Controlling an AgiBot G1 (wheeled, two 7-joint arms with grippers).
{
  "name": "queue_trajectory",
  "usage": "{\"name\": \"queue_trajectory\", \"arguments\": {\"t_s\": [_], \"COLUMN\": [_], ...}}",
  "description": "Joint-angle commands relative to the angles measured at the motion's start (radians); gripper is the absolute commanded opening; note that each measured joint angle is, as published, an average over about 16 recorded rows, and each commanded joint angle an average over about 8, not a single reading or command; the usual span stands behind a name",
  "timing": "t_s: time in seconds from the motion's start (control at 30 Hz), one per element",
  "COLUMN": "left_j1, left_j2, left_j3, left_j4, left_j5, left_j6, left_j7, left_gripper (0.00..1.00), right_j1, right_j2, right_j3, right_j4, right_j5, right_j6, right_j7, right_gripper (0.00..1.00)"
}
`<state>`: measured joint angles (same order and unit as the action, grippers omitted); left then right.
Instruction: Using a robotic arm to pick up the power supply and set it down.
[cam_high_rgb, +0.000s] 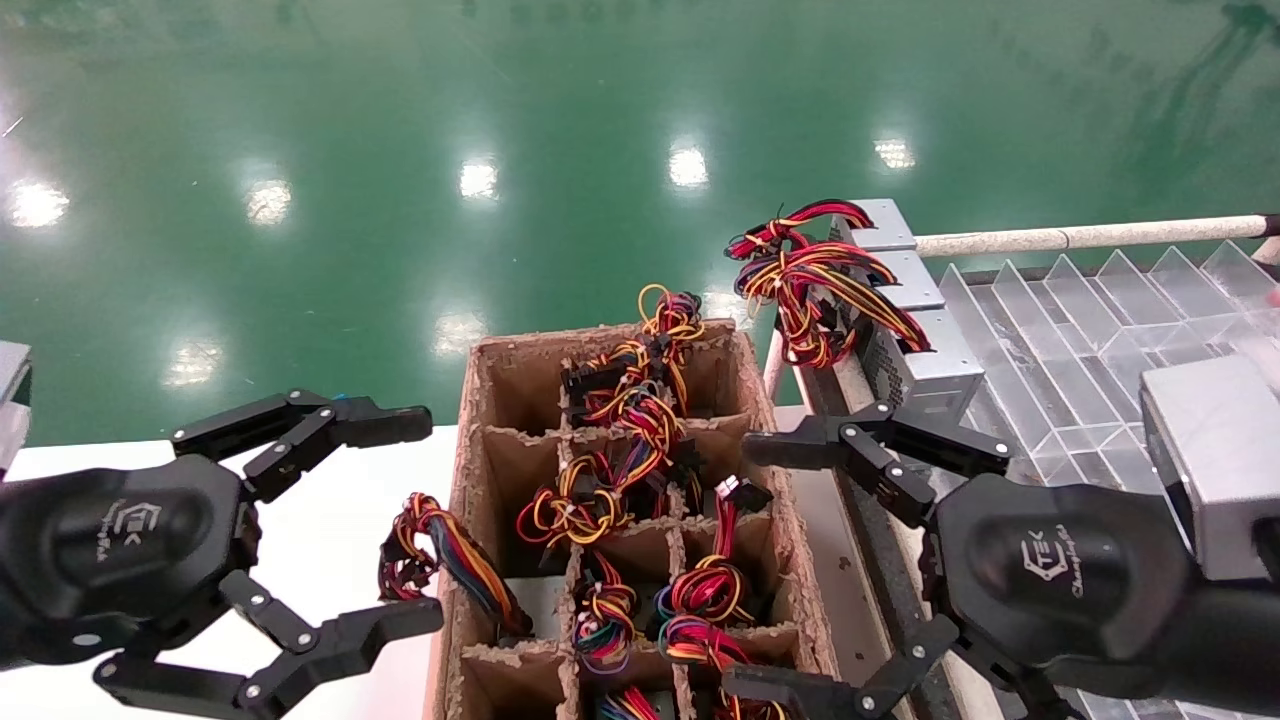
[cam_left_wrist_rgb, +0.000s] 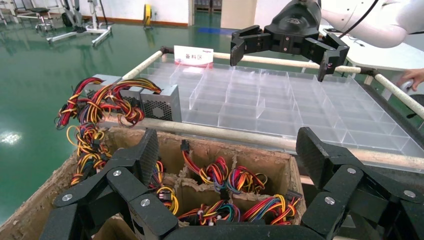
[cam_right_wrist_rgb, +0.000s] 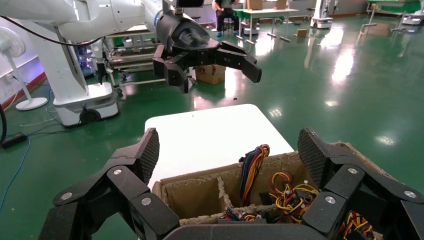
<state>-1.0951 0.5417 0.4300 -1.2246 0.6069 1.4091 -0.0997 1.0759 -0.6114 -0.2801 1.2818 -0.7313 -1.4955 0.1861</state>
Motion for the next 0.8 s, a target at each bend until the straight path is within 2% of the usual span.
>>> {"name": "queue_trajectory", "arguments": {"t_s": [0.03,0.8], "left_j1": [0.000,0.000], "left_j2": [0.000,0.000], "left_j3": [0.000,0.000], "left_j4": [0.000,0.000], "left_j5": [0.000,0.000], "left_j6": [0.000,0.000], "left_j7": [0.000,0.000], "left_gripper": [1.00,1.00], "right_j1": [0.000,0.000], "right_j2": [0.000,0.000], "right_j3": [0.000,0.000], "right_j4": [0.000,0.000], "right_j5": [0.000,0.000], "right_j6": [0.000,0.000], "right_j7": [0.000,0.000], "right_gripper": [1.00,1.00]}}
